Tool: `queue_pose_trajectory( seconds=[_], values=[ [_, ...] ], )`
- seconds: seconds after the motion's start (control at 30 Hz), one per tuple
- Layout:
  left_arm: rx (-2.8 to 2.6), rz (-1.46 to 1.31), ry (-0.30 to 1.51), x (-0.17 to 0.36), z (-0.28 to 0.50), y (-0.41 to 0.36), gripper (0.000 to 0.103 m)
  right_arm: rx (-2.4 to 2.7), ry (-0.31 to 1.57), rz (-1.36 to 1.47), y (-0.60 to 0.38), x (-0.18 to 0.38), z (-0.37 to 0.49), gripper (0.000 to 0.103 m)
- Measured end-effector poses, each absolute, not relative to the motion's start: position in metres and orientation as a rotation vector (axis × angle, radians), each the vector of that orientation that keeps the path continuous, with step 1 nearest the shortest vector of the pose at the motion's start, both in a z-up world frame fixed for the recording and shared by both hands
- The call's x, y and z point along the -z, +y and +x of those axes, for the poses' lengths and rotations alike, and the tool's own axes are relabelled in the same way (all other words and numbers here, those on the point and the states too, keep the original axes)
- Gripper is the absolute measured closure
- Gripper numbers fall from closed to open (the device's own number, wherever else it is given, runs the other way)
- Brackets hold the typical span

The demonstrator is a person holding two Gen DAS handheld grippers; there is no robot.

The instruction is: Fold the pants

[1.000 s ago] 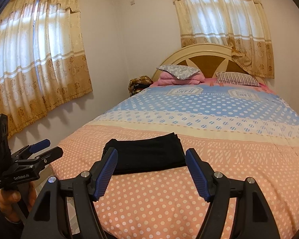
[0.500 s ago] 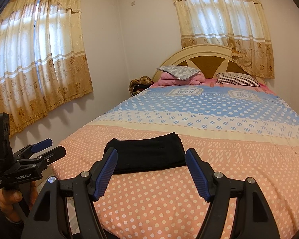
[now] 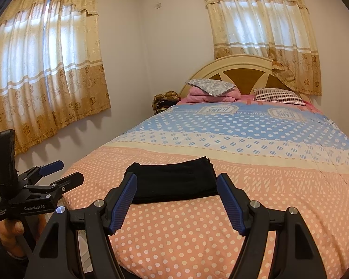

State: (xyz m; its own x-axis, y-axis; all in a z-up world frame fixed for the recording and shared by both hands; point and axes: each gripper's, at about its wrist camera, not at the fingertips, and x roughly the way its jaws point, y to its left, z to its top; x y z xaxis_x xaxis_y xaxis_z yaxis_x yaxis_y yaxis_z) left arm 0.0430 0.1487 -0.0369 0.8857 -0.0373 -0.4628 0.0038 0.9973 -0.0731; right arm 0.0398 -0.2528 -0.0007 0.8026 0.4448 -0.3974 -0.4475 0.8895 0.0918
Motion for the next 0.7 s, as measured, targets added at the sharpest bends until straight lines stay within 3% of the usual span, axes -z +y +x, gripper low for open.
queue_pose_trajectory(
  seconds=[0.7],
  values=[
    [-0.011, -0.089, 0.485, 0.039, 0.044, 0.156, 0.000, -0.489, 0.390, -0.038, -0.247, -0.002, 0.029, 0.031]
  ],
)
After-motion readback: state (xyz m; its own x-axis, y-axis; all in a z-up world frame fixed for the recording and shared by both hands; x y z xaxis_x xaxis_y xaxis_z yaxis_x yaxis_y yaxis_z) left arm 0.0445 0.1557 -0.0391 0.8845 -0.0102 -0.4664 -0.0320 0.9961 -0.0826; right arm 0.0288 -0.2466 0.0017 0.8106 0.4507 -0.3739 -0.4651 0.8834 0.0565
